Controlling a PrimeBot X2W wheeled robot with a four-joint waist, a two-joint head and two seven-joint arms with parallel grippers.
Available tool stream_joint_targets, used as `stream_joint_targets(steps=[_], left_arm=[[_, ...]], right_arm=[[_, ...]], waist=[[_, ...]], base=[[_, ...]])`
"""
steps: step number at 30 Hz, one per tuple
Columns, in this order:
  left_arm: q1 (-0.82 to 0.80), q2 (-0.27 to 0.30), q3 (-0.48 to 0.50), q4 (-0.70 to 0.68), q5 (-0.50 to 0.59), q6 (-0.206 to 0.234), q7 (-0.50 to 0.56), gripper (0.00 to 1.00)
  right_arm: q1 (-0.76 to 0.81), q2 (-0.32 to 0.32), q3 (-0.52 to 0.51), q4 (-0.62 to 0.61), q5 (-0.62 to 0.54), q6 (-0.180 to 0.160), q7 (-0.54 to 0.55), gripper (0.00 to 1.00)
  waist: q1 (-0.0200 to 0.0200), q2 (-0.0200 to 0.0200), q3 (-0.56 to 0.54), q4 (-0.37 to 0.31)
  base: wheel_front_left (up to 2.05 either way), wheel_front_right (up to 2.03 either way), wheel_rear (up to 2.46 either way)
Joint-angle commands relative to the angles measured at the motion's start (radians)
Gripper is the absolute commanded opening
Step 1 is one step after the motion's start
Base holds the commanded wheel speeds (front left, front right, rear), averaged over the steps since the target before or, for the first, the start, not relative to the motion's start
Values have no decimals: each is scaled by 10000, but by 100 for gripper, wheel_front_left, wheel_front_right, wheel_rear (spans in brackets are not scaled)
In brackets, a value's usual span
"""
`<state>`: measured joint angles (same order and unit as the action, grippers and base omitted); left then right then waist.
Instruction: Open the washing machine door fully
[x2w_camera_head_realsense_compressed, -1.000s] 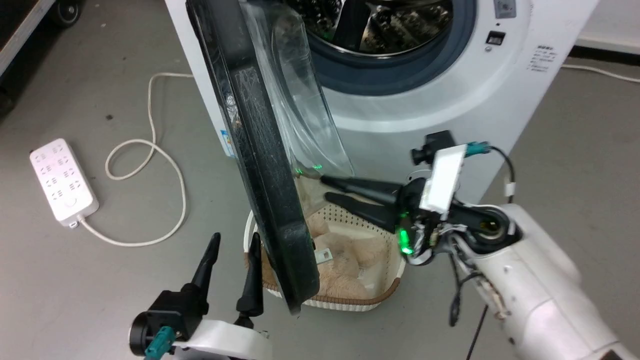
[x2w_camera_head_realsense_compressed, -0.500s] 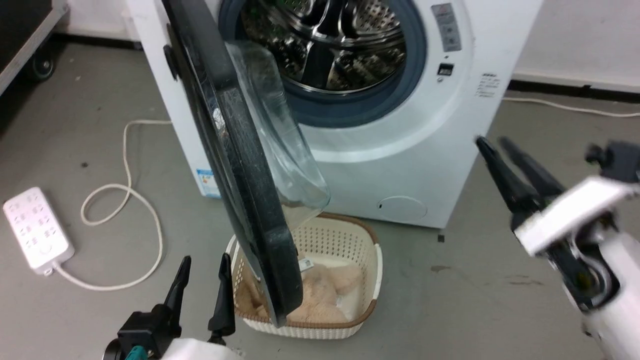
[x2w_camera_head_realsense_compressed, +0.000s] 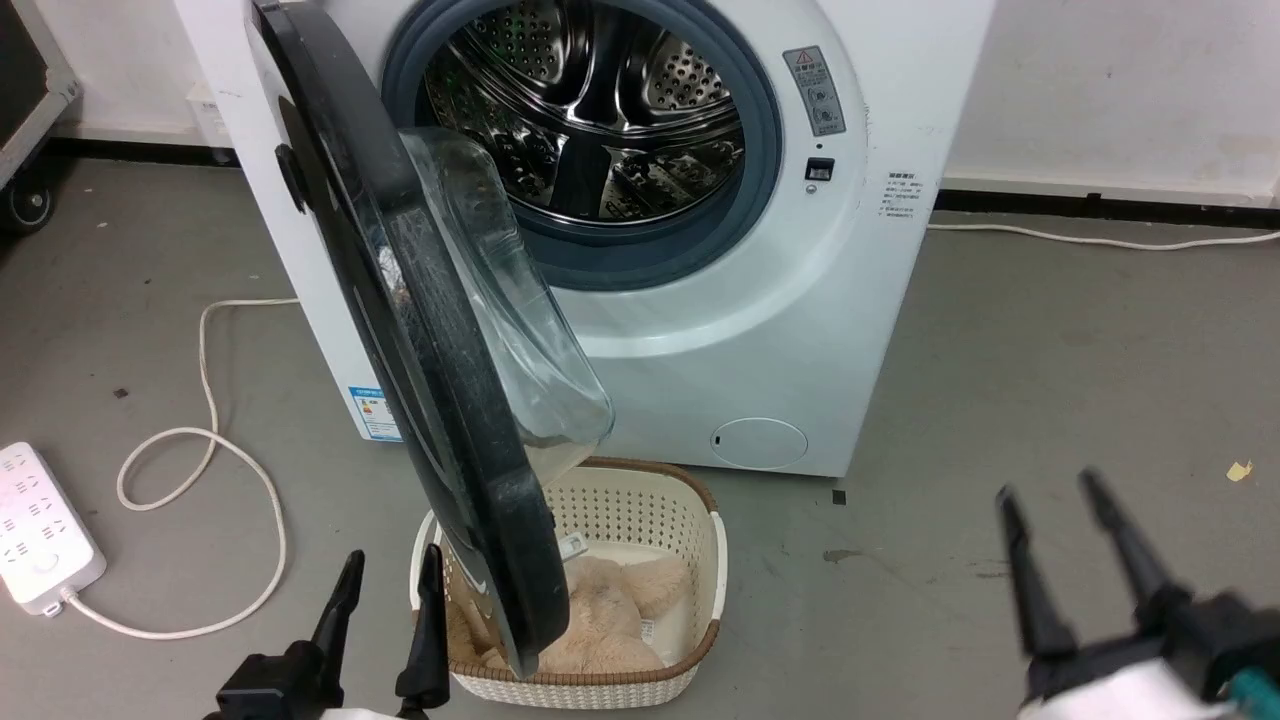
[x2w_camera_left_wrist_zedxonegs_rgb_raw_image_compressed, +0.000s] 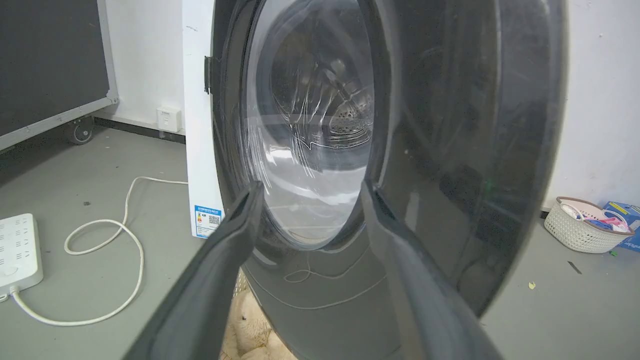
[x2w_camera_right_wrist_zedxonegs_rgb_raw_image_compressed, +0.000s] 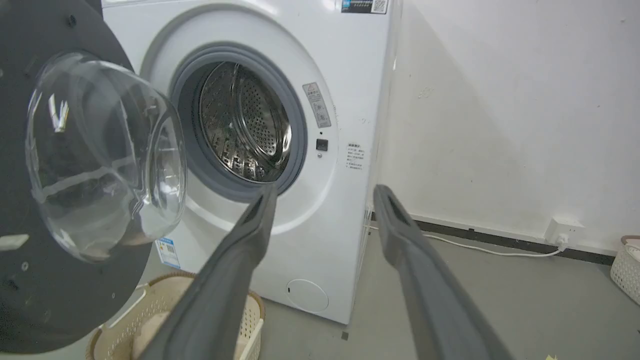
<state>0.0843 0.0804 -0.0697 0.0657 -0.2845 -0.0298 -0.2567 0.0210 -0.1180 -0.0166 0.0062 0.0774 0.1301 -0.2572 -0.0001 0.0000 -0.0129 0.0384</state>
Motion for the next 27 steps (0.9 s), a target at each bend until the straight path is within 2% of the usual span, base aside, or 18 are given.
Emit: stream_joint_targets(steps=[1,3,9,10,11,12,18,22,27], left_arm=[[79,62,-8,27,3,-30,-49,100],[7,90,-71,118,63,-4,-41,100],[-59,111,-84,150,180,147,-43,100],[-87,133,-91,183,261,240,-43,38],[-87,133,-91,183,261,240,-43,38],[-130,151,-112,183,276,249,-43,0],[-347,105,174,-426,75,368,-47,0],[-751,86,716,-1993,157,684,-49,0],[-1606,177,871,-4052,276,791,31,0]], right_arm=[[103,28,-29,-69,-14,6,-34,100],[826,495,-4,-418,-480,6,-39,100],[1181,665,-97,-660,-184,6,-42,100],[1167,671,-70,-669,53,6,-43,100],[1167,671,-70,-669,53,6,-43,100],[1116,673,-77,-651,236,6,-43,100],[1004,675,-318,-561,426,6,-44,100],[990,676,-564,-451,579,6,-44,100],[925,677,-574,-357,623,6,-45,100]], waist=[[1,0,1,4],[1,0,1,29],[1,0,73,1],[1,0,105,14],[1,0,105,14],[1,0,129,33],[1,0,138,93],[1,0,25,181],[1,0,-42,248]], base=[[0,0,0],[0,0,0],[0,0,0],[0,0,0],[0,0,0],[0,0,0],[0,0,0],[0,0,0],[0,0,0]])
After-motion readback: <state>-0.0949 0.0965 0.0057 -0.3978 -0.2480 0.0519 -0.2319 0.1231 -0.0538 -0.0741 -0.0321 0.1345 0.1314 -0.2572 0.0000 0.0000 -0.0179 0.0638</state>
